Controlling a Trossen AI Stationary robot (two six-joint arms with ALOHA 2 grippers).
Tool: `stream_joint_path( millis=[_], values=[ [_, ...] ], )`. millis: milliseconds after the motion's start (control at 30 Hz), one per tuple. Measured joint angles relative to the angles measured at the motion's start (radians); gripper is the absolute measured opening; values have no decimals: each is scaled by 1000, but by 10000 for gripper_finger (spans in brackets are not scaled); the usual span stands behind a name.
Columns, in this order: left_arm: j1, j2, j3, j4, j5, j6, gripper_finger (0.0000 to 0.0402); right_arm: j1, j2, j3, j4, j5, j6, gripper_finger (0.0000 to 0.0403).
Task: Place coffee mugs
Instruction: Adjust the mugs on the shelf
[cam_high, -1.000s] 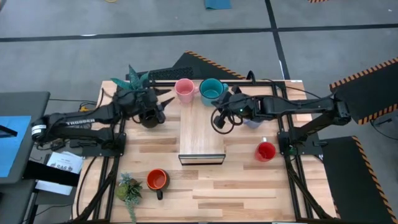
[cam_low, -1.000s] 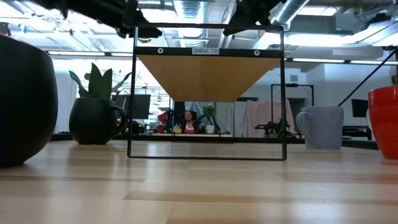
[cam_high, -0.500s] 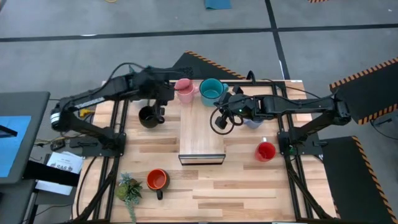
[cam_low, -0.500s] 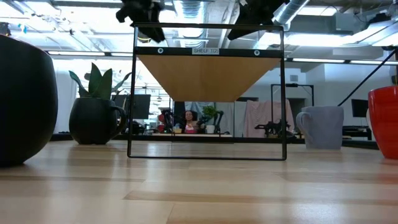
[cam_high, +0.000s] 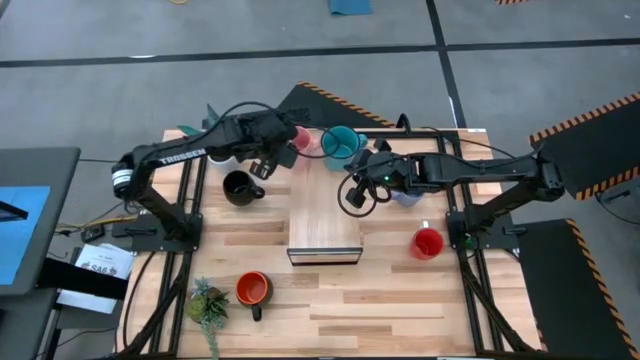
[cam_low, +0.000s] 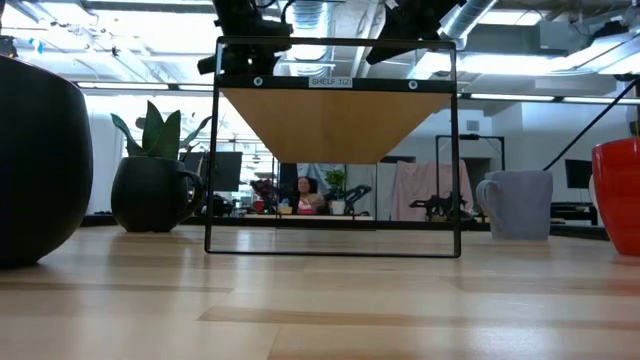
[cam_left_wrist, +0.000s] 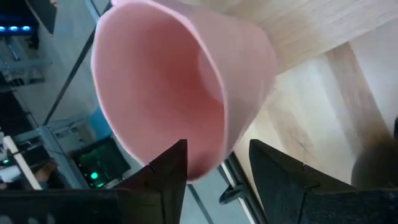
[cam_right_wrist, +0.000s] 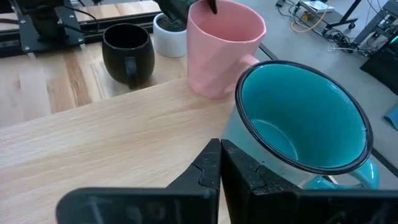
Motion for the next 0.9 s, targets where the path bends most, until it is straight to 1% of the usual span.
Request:
stream_joint_path(
  millis=[200, 300, 400, 533, 567, 667, 800, 900],
  values=[
    [0, 23, 0, 6, 1, 4, 155, 0, 0, 0, -8, 0, 0, 26],
    [-5, 24, 0, 7, 2, 10, 140, 0, 0, 0, -14, 1, 1, 27],
    [-22, 23, 0, 21, -3, 25, 97, 0, 0, 0, -17, 1, 1, 32],
    [-43, 23, 6, 24, -3, 33, 19, 0, 0, 0, -17, 2, 7, 34],
    [-47, 23, 8, 44, -2, 33, 12, 0, 0, 0, -17, 2, 8, 32],
    [-55, 23, 11, 104, -4, 25, 12, 0, 0, 0, -17, 1, 9, 26],
    [-57, 23, 11, 116, 0, -4, 8, 0, 0, 0, -17, 1, 10, 26],
    [-58, 23, 11, 103, -31, -48, 7, 0, 0, 0, -19, 1, 11, 33]
  ],
)
